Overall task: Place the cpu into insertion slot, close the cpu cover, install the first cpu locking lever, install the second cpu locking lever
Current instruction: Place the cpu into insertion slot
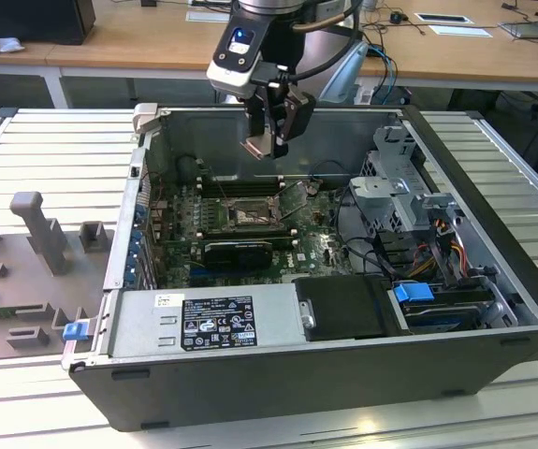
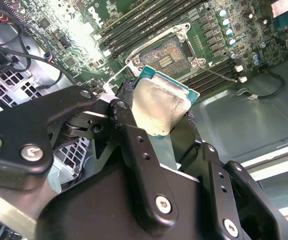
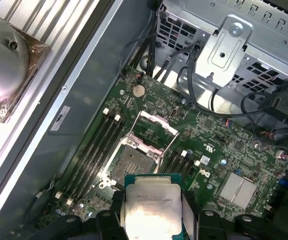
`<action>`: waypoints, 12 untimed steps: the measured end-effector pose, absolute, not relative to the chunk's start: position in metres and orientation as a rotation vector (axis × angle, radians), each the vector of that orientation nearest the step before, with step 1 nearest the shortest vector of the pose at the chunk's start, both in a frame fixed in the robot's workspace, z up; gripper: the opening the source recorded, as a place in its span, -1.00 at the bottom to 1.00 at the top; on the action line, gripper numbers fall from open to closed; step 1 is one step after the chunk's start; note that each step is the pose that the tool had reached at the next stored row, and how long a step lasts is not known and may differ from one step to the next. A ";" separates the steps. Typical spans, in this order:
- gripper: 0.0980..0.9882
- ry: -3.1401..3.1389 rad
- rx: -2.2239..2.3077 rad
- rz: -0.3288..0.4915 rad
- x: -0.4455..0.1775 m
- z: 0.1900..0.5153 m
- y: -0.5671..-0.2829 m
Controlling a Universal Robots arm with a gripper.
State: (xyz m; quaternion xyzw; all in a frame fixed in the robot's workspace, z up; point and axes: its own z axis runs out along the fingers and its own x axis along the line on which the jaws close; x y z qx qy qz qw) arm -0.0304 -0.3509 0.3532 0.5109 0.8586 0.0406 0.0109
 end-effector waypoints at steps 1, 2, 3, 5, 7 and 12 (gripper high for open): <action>-0.01 2.675 1.600 0.127 -0.030 0.353 -0.351; -0.01 2.673 1.603 0.127 -0.030 0.353 -0.351; -0.01 2.671 1.607 0.127 -0.030 0.353 -0.351; -0.01 2.666 1.614 0.126 -0.030 0.353 -0.351; -0.01 2.662 1.621 0.126 -0.030 0.353 -0.351; -0.01 2.645 1.647 0.126 -0.031 0.353 -0.351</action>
